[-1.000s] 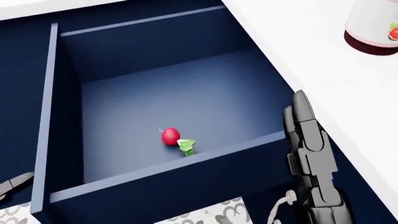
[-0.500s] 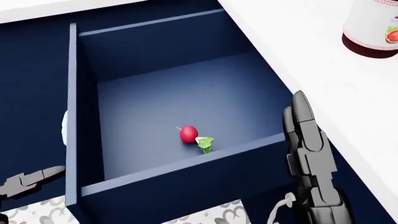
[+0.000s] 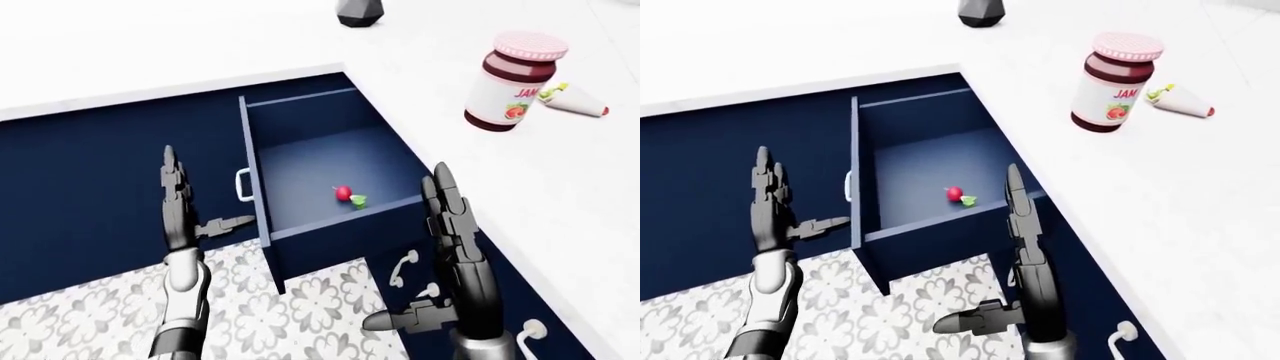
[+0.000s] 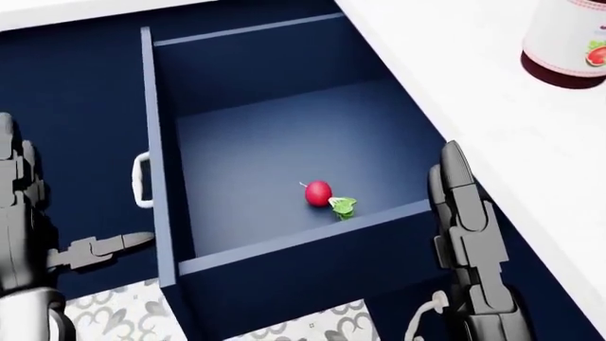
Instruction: Close the left drawer.
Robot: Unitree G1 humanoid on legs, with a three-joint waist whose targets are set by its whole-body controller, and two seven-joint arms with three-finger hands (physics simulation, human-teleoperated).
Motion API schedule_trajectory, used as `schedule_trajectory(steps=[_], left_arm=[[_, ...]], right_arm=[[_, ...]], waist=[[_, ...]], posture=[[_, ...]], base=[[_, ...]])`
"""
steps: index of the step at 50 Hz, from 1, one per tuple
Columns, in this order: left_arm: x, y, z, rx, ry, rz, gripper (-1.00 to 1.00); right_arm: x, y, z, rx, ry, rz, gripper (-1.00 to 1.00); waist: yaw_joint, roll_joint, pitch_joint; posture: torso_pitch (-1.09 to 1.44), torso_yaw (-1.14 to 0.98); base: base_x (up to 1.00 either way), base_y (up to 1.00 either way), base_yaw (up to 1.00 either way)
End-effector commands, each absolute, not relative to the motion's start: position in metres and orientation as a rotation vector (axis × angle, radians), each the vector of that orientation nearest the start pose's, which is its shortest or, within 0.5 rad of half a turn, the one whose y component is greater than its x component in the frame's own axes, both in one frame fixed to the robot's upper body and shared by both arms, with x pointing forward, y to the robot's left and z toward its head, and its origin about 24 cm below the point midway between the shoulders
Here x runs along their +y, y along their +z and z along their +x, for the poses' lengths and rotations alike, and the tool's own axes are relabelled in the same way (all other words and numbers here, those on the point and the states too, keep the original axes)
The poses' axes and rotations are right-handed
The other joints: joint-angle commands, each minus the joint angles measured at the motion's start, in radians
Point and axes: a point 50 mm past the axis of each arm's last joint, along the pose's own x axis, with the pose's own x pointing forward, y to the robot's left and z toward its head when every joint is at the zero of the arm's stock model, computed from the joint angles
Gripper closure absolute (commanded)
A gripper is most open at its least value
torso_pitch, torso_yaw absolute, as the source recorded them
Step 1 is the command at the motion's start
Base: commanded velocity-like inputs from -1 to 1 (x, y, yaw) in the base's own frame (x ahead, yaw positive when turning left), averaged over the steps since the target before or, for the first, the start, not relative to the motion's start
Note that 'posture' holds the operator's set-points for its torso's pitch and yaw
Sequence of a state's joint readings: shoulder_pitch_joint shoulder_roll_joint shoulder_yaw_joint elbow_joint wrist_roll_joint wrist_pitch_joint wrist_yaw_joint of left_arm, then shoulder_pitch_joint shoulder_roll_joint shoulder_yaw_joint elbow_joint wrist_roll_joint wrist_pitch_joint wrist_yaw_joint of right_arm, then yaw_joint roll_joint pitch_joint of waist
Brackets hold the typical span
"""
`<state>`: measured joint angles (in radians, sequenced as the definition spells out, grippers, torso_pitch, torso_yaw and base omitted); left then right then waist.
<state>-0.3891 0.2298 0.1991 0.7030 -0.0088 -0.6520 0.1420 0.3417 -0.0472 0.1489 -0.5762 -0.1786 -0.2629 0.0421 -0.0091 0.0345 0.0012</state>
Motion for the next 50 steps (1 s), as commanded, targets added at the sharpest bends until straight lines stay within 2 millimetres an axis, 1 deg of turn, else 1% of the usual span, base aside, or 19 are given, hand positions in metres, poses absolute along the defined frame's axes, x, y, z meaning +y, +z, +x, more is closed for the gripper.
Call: schedule_trajectory(steps=[1, 3, 5, 9, 12, 15, 22, 30, 50], left_arm=[[0.216, 0.079, 0.315, -0.425, 0.183, 0.189, -1.0], [0.21, 0.081, 0.319, -0.429, 0.165, 0.193, -1.0], [0.204, 0.079, 0.321, -0.427, 0.147, 0.203, -1.0], [0.195, 0.08, 0.325, -0.429, 0.114, 0.212, -1.0], [0.192, 0.083, 0.327, -0.434, 0.102, 0.213, -1.0], [0.186, 0.081, 0.328, -0.432, 0.082, 0.222, -1.0], [0.175, 0.083, 0.335, -0.434, 0.048, 0.233, -1.0], [0.158, 0.083, 0.343, -0.429, -0.003, 0.241, -1.0], [0.128, 0.079, 0.351, -0.41, -0.097, 0.272, -1.0]], right_arm=[[-0.132, 0.139, 0.17, -0.584, 0.104, -0.18, -1.0], [-0.131, 0.139, 0.17, -0.583, 0.106, -0.181, -1.0], [-0.132, 0.139, 0.17, -0.581, 0.104, -0.181, -1.0], [-0.131, 0.139, 0.17, -0.581, 0.105, -0.179, -1.0], [-0.132, 0.139, 0.17, -0.581, 0.105, -0.179, -1.0], [-0.131, 0.138, 0.17, -0.58, 0.108, -0.179, -1.0], [-0.131, 0.138, 0.171, -0.579, 0.108, -0.177, -1.0], [-0.131, 0.138, 0.171, -0.578, 0.109, -0.176, -1.0], [-0.132, 0.138, 0.171, -0.579, 0.108, -0.176, -1.0]], waist=[[-0.007, 0.003, -0.013], [-0.006, 0.002, -0.013], [-0.005, 0.0, -0.014], [-0.003, -0.002, -0.016], [-0.004, -0.003, -0.017], [-0.005, -0.004, -0.018], [-0.006, -0.005, -0.021], [-0.007, -0.006, -0.023], [-0.01, -0.011, -0.023]], posture=[[0.0, 0.0], [0.0, 0.0], [0.0, 0.0], [0.0, 0.0], [0.0, 0.0], [0.0, 0.0], [0.0, 0.0], [0.0, 0.0], [0.0, 0.0]], base=[[0.0, 0.0, 0.0], [0.0, 0.0, 0.0], [0.0, 0.0, 0.0], [0.0, 0.0, 0.0], [0.0, 0.0, 0.0], [0.0, 0.0, 0.0], [0.0, 0.0, 0.0], [0.0, 0.0, 0.0], [0.0, 0.0, 0.0]])
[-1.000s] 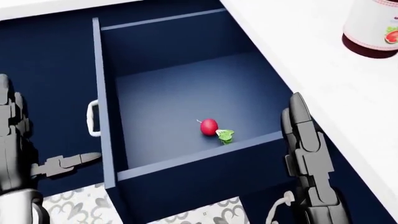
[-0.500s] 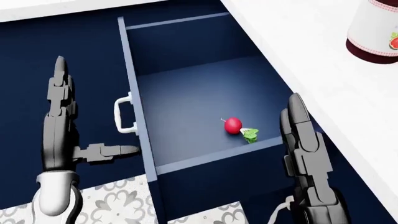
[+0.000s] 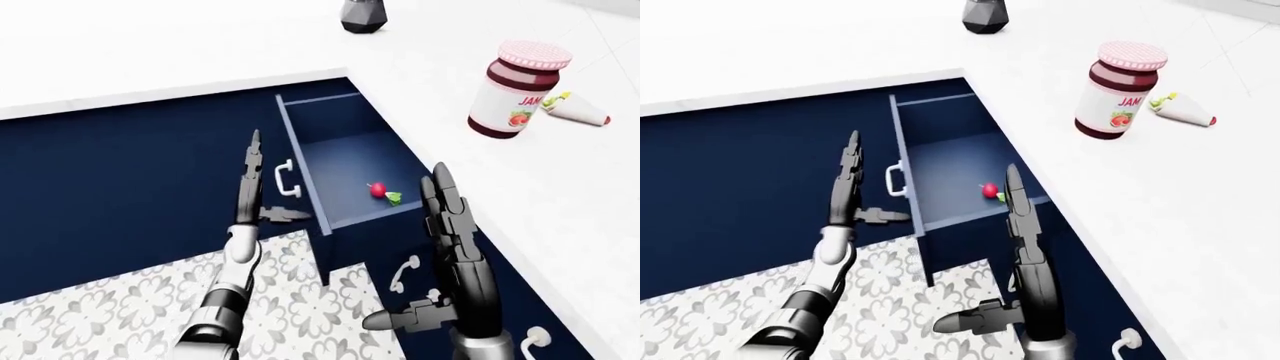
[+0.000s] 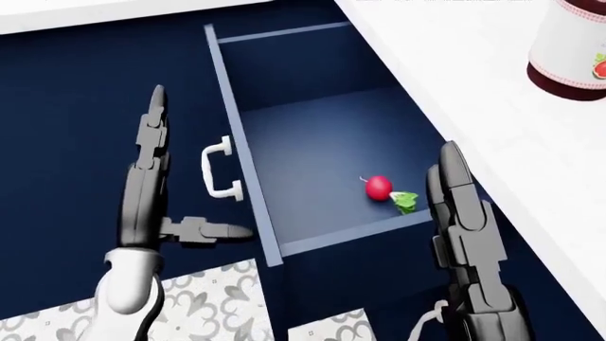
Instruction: Close the left drawer.
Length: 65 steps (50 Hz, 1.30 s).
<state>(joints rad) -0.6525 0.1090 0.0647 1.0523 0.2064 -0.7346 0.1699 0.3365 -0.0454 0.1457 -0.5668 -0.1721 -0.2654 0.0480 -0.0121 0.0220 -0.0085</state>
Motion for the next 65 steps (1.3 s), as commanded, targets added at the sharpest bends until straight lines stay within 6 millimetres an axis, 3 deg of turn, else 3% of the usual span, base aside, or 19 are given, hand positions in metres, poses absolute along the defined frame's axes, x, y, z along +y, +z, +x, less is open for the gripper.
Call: schedule_trajectory(steps=[1, 41, 65], left_arm=[[0.128, 0.079, 0.351, -0.409, -0.099, 0.27, -1.0], [0.087, 0.081, 0.354, -0.414, -0.223, 0.289, -1.0], [0.073, 0.084, 0.357, -0.403, -0.286, 0.299, -1.0]], right_arm=[[-0.132, 0.138, 0.171, -0.578, 0.107, -0.176, -1.0], [-0.132, 0.135, 0.173, -0.571, 0.11, -0.18, -1.0], [-0.131, 0.135, 0.173, -0.569, 0.114, -0.184, -1.0]], waist=[[-0.007, 0.001, -0.014], [-0.011, -0.002, -0.014], [-0.015, -0.003, -0.012]], posture=[[0.0, 0.0], [0.0, 0.0], [0.0, 0.0]], base=[[0.0, 0.0, 0.0], [0.0, 0.0, 0.0], [0.0, 0.0, 0.0]])
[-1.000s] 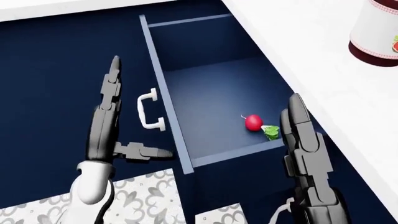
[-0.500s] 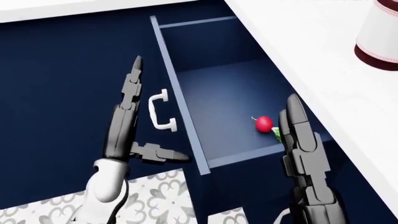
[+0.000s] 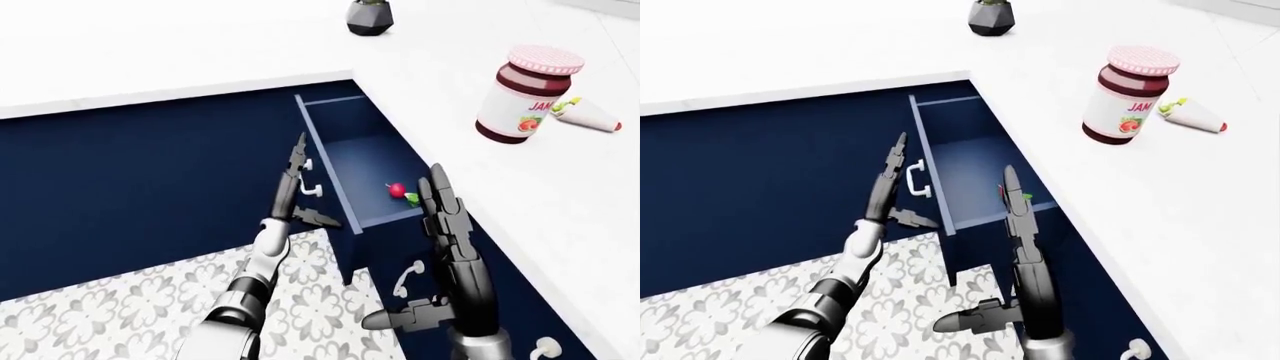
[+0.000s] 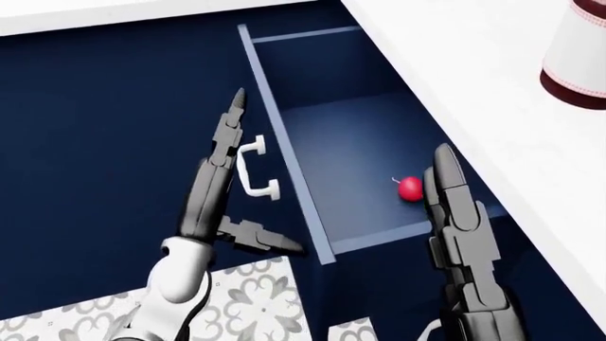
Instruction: Close the left drawer.
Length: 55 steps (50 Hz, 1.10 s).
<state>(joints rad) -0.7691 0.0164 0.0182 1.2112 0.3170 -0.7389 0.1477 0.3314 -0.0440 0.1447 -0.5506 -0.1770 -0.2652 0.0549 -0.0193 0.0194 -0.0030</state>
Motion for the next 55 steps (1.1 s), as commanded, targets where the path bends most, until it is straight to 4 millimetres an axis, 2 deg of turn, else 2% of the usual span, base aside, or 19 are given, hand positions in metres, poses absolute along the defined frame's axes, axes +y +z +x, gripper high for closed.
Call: schedule_trajectory(steps=[1, 12, 16, 19, 22, 28, 29, 35, 39, 43, 48, 55], left_arm=[[0.072, 0.085, 0.357, -0.402, -0.291, 0.298, -1.0], [0.069, 0.084, 0.358, -0.39, -0.34, 0.319, -1.0], [0.087, 0.097, 0.363, -0.422, -0.268, 0.299, -1.0], [0.112, 0.106, 0.359, -0.451, -0.183, 0.273, -1.0], [0.133, 0.114, 0.346, -0.468, -0.127, 0.255, -1.0], [0.167, 0.152, 0.293, -0.552, 0.01, 0.241, -1.0], [0.17, 0.153, 0.289, -0.546, 0.026, 0.24, -1.0], [0.192, 0.15, 0.227, -0.55, 0.177, 0.199, -1.0], [0.195, 0.143, 0.202, -0.54, 0.231, 0.168, -1.0], [0.194, 0.133, 0.193, -0.544, 0.246, 0.146, -1.0], [0.212, 0.146, 0.184, -0.623, 0.39, 0.059, -1.0], [0.226, 0.149, 0.18, -0.647, 0.507, 0.011, -1.0]], right_arm=[[-0.131, 0.135, 0.173, -0.569, 0.114, -0.183, -1.0], [-0.132, 0.133, 0.174, -0.565, 0.113, -0.185, -1.0], [-0.131, 0.134, 0.174, -0.566, 0.115, -0.187, -1.0], [-0.131, 0.134, 0.173, -0.569, 0.116, -0.187, -1.0], [-0.13, 0.134, 0.173, -0.569, 0.119, -0.187, -1.0], [-0.13, 0.135, 0.173, -0.573, 0.119, -0.186, -1.0], [-0.13, 0.135, 0.173, -0.573, 0.119, -0.186, -1.0], [-0.129, 0.137, 0.171, -0.58, 0.121, -0.186, -1.0], [-0.129, 0.138, 0.17, -0.584, 0.121, -0.192, -1.0], [-0.129, 0.14, 0.169, -0.59, 0.12, -0.193, -1.0], [-0.128, 0.14, 0.169, -0.591, 0.123, -0.195, -1.0], [-0.127, 0.141, 0.169, -0.593, 0.125, -0.195, -1.0]], waist=[[-0.007, 0.0, -0.018], [-0.006, -0.002, -0.018], [-0.008, -0.001, -0.017], [-0.012, 0.001, -0.015], [-0.02, 0.006, -0.012], [-0.022, 0.014, -0.006], [-0.021, 0.014, -0.004], [-0.014, 0.014, 0.003], [-0.005, 0.009, 0.007], [0.002, 0.0, 0.012], [0.009, -0.009, 0.011], [0.014, -0.012, 0.01]], posture=[[0.0, 0.0], [0.0, 0.0], [0.0, 0.0], [0.0, 0.0], [0.0, 0.0], [0.0, 0.0], [0.0, 0.0], [0.0, 0.0], [0.0, 0.0], [0.0, 0.0], [0.0, 0.0], [0.0, 0.0]], base=[[0.0, 0.0, 0.0], [0.0, 0.0, 0.0], [0.0, 0.0, 0.0], [0.0, 0.0, 0.0], [0.0, 0.0, 0.0], [0.0, 0.0, 0.0], [0.0, 0.0, 0.0], [0.0, 0.0, 0.0], [0.0, 0.0, 0.0], [0.0, 0.0, 0.0], [0.0, 0.0, 0.0], [0.0, 0.0, 0.0]])
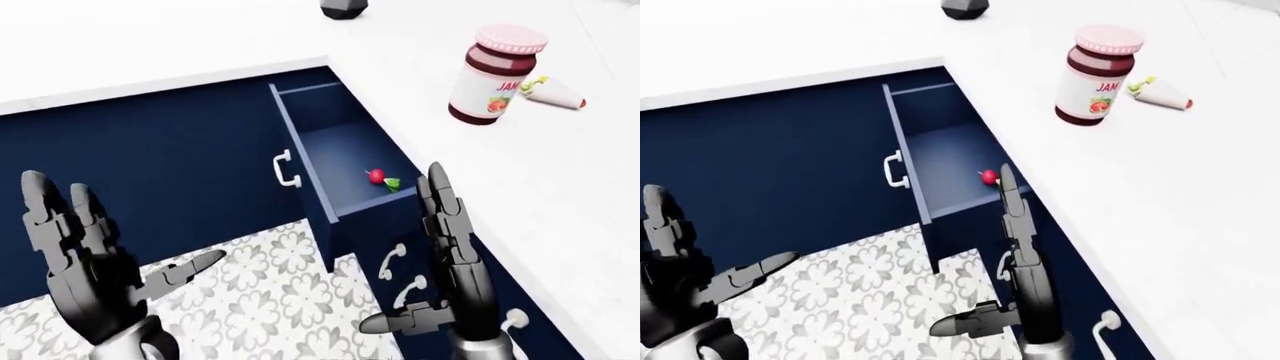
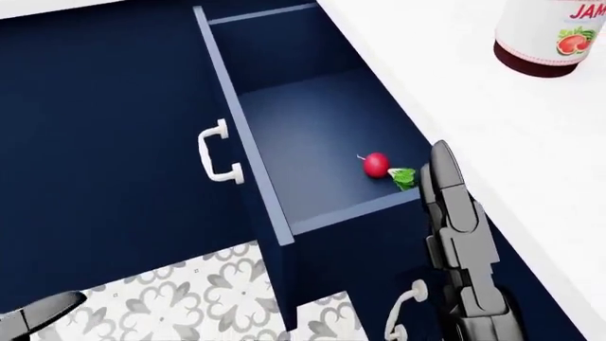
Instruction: Close the left drawer.
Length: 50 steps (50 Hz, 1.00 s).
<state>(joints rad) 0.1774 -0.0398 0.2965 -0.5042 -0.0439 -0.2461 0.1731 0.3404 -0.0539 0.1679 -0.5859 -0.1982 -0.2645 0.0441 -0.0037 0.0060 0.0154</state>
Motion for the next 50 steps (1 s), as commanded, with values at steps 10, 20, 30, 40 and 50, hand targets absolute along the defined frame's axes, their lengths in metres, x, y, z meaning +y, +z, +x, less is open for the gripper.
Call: schedule_trajectory(steps=[10, 20, 30, 40, 50], left_arm=[[0.229, 0.15, 0.179, -0.648, 0.538, 0.008, -1.0], [0.231, 0.151, 0.177, -0.654, 0.544, 0.001, -1.0], [0.24, 0.155, 0.172, -0.675, 0.625, -0.024, -1.0], [0.241, 0.155, 0.171, -0.675, 0.631, -0.023, -1.0], [0.243, 0.158, 0.17, -0.684, 0.641, -0.023, -1.0]], right_arm=[[-0.123, 0.148, 0.169, -0.605, 0.146, -0.206, -1.0], [-0.105, 0.164, 0.174, -0.626, 0.231, -0.219, -1.0], [-0.08, 0.177, 0.183, -0.652, 0.355, -0.248, -1.0], [-0.05, 0.188, 0.186, -0.68, 0.51, -0.273, -1.0], [-0.033, 0.199, 0.188, -0.704, 0.593, -0.276, -1.0]], waist=[[0.001, -0.001, -0.01], [0.0, 0.0, -0.015], [-0.001, 0.005, -0.016], [-0.002, 0.012, -0.015], [-0.003, 0.019, -0.012]], posture=[[0.0, 0.0], [0.0, 0.0], [0.0, 0.0], [0.0, 0.0], [0.0, 0.0]], base=[[0.0, 0.0, 0.0], [0.0, 0.0, 0.0], [0.0, 0.0, 0.0], [0.0, 0.0, 0.0], [0.0, 0.0, 0.0]])
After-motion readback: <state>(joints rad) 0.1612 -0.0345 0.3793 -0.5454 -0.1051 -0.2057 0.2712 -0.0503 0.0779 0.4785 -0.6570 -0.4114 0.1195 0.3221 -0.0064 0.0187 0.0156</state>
